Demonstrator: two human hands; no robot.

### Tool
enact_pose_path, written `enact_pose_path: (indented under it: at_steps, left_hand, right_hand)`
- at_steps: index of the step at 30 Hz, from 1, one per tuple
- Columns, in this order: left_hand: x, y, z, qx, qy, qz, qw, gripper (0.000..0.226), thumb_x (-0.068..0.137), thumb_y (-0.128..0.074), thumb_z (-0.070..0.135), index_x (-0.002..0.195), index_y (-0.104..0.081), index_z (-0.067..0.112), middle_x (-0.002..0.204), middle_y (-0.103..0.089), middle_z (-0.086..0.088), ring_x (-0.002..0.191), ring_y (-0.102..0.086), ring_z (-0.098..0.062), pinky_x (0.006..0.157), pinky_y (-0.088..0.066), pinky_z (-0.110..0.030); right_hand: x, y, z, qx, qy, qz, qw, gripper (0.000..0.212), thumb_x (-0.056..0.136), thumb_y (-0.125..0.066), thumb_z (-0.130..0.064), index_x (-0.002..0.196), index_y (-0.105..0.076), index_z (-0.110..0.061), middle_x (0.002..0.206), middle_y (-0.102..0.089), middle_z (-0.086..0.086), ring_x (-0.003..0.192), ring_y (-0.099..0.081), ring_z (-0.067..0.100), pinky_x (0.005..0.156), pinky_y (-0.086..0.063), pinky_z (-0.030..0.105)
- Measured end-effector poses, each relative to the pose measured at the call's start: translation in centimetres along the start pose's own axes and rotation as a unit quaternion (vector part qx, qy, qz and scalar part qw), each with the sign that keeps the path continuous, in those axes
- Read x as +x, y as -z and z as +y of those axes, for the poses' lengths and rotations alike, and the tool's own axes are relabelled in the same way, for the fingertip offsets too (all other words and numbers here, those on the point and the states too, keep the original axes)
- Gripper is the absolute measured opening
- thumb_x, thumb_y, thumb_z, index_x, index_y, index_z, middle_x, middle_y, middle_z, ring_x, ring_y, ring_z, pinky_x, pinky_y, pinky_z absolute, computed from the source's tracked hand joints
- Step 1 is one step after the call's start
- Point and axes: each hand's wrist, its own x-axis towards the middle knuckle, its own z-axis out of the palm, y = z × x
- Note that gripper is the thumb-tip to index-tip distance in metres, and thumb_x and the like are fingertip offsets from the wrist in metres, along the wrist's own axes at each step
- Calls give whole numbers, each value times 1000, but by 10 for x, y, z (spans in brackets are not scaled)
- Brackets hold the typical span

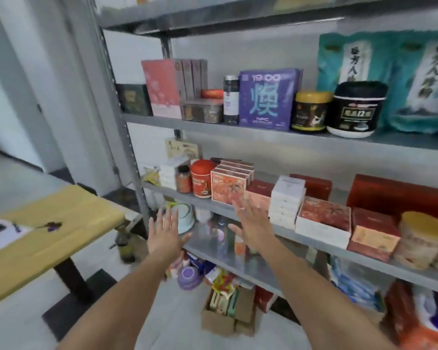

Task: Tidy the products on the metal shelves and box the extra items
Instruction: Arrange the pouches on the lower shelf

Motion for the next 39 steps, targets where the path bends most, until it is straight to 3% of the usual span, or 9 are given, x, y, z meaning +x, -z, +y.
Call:
enact_pose_path:
  at_steps: [6, 14, 17, 22, 27, 29, 35, 39]
  left_hand:
    - [60, 23, -69, -17, 58, 20, 998, 79, 98, -17, 63, 154, 15, 17, 162, 18, -4, 149, 17, -26, 119, 7, -46]
    - [149, -11, -167, -21, 72, -5, 997, 78, 99, -15, 61, 153, 19, 16, 161, 23, -6, 148, 22, -27, 119, 9, -48]
    - [213, -42, -212, -6, 52, 20, 998, 80, 98, -15, 63, 153, 20, 15, 161, 21, -5, 148, 20, -27, 120, 7, -47]
    - [321, -80, -294, 10, -27, 30, 999, 83, 95, -12, 66, 151, 22, 16, 161, 23, -5, 148, 20, -26, 120, 8, -46]
    - [415, -69, -348, -4, -121, 72, 990, 82, 97, -16, 63, 148, 29, 18, 158, 31, -4, 147, 25, -25, 121, 8, -46]
    - [448, -59, -357, 8, -147, 107, 983, 82, 97, -15, 63, 146, 33, 17, 157, 34, -5, 146, 26, -26, 122, 3, -46]
    - [513, -49, -344, -54, -229, 206, 950, 83, 97, -16, 63, 152, 19, 10, 157, 28, -9, 147, 22, -27, 121, 6, -44]
    - [540, -61, -327, -56, -236, 262, 934, 85, 96, -17, 64, 151, 17, 8, 157, 22, -13, 145, 21, -27, 120, 4, -42]
  right_hand:
    - [111, 1, -66, 53, 81, 2, 995, 71, 101, -36, -50, 156, 0, -24, 163, 10, 4, 150, 9, 26, 118, 5, 51]
    - [231, -44, -145, -1, 123, -6, 992, 71, 100, -28, -57, 156, 1, -23, 164, 7, 5, 150, 9, 23, 114, 17, 47]
    - [293, -76, -183, -4, 92, -13, 996, 72, 99, -26, -58, 156, 2, -23, 164, 8, 5, 150, 9, 25, 119, 11, 52]
    - [387, -128, -271, -25, 49, -41, 998, 71, 101, -24, -55, 155, 8, -21, 163, 13, 6, 150, 13, 23, 113, 23, 46]
    - [451, -157, -336, 34, -19, -102, 994, 69, 101, -29, -52, 156, -1, -21, 164, 7, 6, 150, 9, 23, 118, 11, 42]
    - [470, -161, -350, 68, -67, -124, 988, 68, 102, -30, -50, 156, 0, -23, 163, 11, 3, 150, 12, 21, 119, 10, 39]
    - [485, -174, -355, 130, -163, -136, 968, 71, 102, -35, -47, 156, 1, -21, 162, 15, 3, 150, 10, 24, 121, -3, 38]
    - [493, -180, -350, 173, -220, -126, 952, 70, 102, -36, -45, 156, 1, -19, 163, 13, 6, 150, 8, 25, 121, -9, 39]
